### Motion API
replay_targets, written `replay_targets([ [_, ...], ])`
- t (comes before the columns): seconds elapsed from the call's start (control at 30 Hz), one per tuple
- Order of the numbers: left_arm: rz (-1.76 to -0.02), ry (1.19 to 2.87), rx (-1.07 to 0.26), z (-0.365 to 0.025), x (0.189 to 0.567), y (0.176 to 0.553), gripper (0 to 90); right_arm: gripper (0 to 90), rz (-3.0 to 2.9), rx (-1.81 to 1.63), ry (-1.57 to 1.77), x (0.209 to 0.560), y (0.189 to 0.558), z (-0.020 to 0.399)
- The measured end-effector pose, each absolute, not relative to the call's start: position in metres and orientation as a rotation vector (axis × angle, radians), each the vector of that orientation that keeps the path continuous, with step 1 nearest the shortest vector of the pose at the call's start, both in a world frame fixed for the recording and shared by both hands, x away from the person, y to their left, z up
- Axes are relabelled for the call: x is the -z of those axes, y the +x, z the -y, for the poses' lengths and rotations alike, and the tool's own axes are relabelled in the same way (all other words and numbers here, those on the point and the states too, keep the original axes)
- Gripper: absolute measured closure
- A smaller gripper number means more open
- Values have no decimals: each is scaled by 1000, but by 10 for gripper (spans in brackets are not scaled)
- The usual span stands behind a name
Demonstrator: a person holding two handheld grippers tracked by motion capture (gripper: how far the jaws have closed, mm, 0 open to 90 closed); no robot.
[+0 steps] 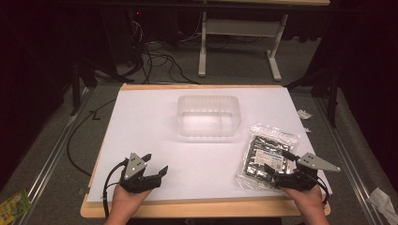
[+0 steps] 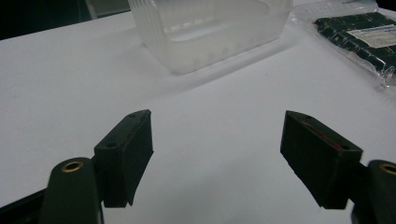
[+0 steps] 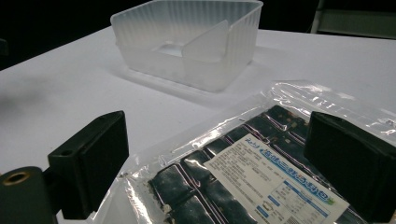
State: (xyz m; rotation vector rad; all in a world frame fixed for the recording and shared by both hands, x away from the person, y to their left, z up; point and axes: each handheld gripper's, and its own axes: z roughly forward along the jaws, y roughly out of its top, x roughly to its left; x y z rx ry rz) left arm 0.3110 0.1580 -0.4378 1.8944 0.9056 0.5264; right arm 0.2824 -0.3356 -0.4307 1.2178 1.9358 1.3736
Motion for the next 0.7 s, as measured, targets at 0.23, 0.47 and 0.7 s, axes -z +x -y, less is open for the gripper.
replay_targets([
  [0.23, -905, 1895, -515, -158, 438, 311, 258, 78, -1918, -1375, 1228, 430, 282, 341],
  [0.47, -896, 1902, -516, -156, 438, 311, 259, 89, -1914, -1372, 1226, 430, 281, 341],
  [0.7, -877, 1899, -508, -152, 437, 312, 275, 171, -1851, -1304, 1306, 432, 272, 365],
])
